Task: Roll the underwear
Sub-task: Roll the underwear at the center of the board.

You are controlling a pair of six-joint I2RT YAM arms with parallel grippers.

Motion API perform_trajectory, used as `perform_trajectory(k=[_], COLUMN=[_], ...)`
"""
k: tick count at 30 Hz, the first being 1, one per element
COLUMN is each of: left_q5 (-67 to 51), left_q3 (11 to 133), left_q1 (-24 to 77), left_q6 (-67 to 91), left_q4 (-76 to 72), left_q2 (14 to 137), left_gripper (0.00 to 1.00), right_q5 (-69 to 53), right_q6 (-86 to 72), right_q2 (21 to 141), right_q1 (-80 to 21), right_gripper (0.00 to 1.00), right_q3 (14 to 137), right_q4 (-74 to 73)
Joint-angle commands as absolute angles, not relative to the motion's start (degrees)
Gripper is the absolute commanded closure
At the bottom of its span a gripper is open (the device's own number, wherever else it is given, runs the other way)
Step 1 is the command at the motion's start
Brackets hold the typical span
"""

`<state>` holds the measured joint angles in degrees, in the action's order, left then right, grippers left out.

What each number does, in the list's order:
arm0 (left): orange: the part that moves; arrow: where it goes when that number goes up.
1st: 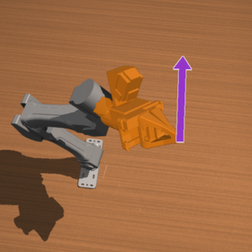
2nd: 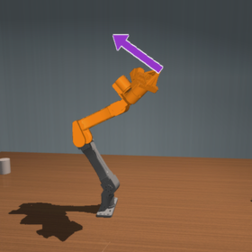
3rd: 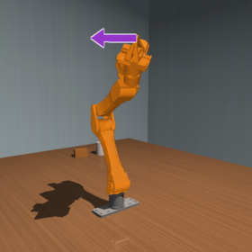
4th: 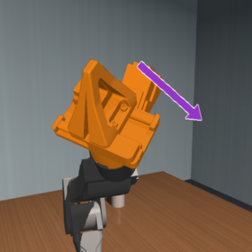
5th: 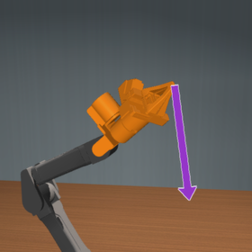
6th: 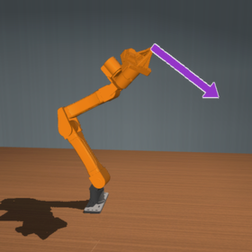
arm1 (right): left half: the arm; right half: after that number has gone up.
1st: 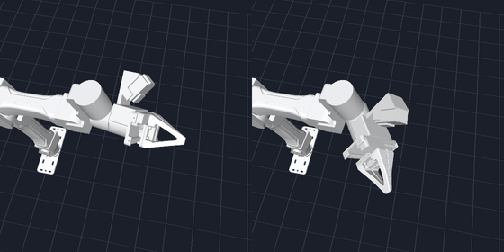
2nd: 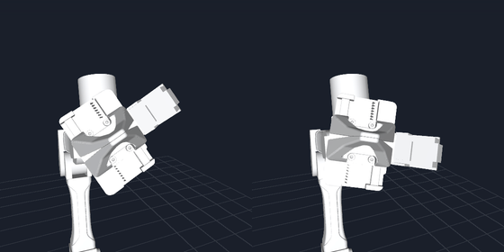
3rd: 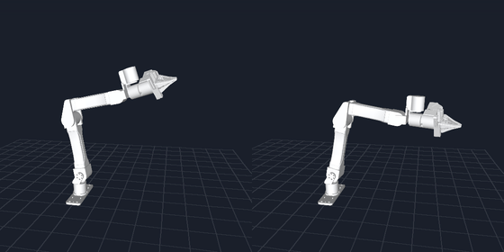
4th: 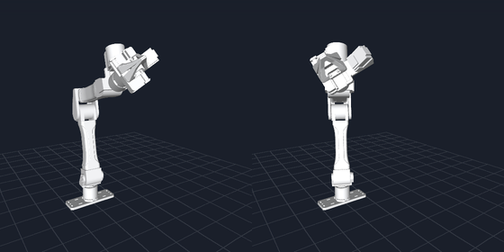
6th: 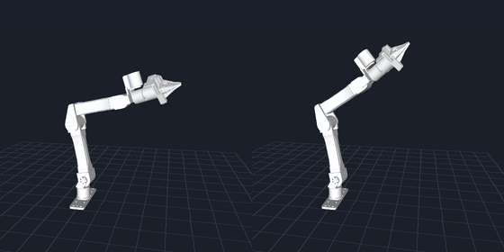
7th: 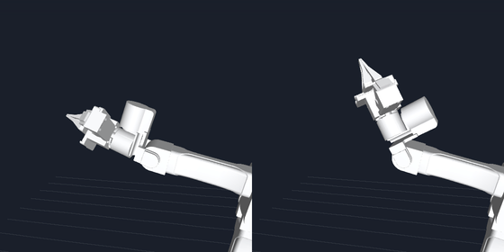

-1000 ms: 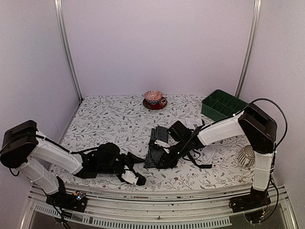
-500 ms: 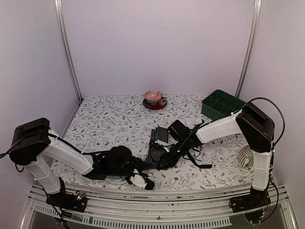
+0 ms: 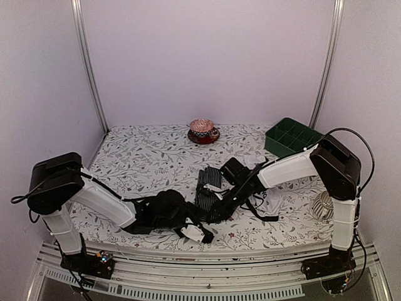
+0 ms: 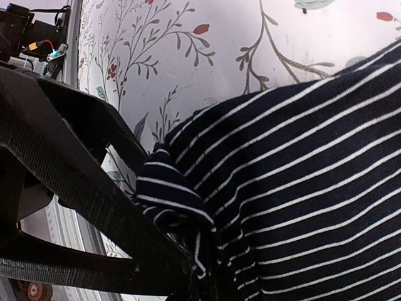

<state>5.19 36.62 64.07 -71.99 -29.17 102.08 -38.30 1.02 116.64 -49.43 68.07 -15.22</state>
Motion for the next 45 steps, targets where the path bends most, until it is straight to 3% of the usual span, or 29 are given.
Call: perform_trajectory(k=[1,17,23,27,29,36,45], left_q5=[7.42,7.96,6.76,5.19,3.88,-2.3,-11.93], left_q3=[36.5,42.85,44.87,46.95,48.66,55.45,66.75], left_q1=[63.36,60.52,59.95,59.94,59.8,58.59,55.44], left_q6=[-71.63,-66.26,-64.68,-63.02,-61.88,-58.61,-56.36], left_q4=[-22.58,-9.75,-3.7,1.87,5.7,18.06,34.1], left_q2=[105.32,109.8,109.74,109.07,108.63,108.82,115.28], left_gripper=[0.5,0.67,0.99,1.0,1.0,1.0,1.0], right_q5=[-37.6,-38.5,-37.23,-34.04,-31.94,-21.36,2.69], right_q6=[1.71,3.66,4.26,4.8,4.91,3.77,2.79], right_q2=[118.88,117.97,117.33,114.79,111.84,98.94,75.95], right_q1=[-49.03,-48.47,-48.28,-48.16,-48.16,-48.19,-52.95], right_gripper=[0.98,0.98,0.97,0.96,0.88,0.44,0.29], right_q3=[67.91,66.93,66.58,65.94,64.85,58.11,45.15], right_q4=[-18.28,-18.02,-18.32,-18.4,-17.68,-14.37,-8.69])
